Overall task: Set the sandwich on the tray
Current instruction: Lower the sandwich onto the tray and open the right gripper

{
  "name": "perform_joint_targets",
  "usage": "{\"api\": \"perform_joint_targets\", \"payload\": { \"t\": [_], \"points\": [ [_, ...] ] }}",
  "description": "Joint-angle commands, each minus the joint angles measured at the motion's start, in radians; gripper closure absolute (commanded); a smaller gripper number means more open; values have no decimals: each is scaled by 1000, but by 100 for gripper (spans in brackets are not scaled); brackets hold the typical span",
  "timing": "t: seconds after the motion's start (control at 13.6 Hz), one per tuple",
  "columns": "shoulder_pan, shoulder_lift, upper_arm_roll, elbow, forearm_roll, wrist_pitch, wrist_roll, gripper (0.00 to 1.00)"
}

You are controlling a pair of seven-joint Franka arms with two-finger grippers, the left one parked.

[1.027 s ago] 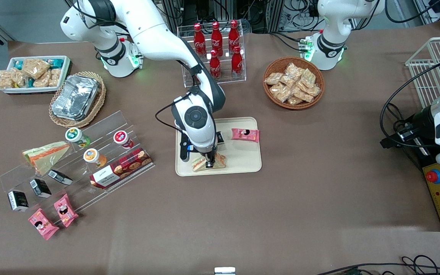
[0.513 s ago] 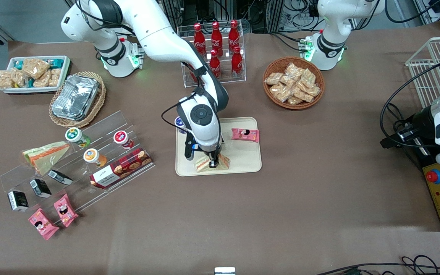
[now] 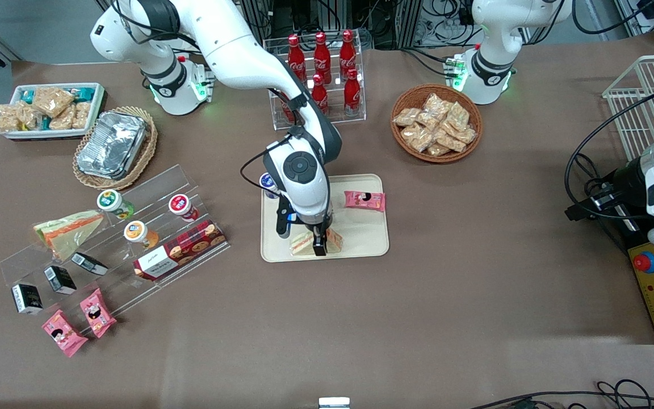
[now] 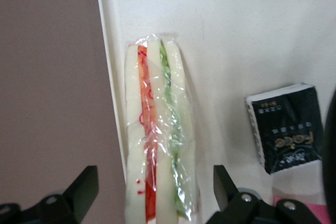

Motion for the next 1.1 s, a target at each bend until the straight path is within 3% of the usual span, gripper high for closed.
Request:
{"api": "perform_joint_targets", "payload": {
  "t": [0.0,0.51,0.81,1.03],
  "points": [
    [-4,-55,-14,29,9,-139,-24,2],
    [-30,-154,-58,101,5,-349,-223,2],
    [-46,-239,-73,98,-107,-430,-493,2],
    [-99,-308,-76,97,-117,-504,-727,2]
  ]
}}
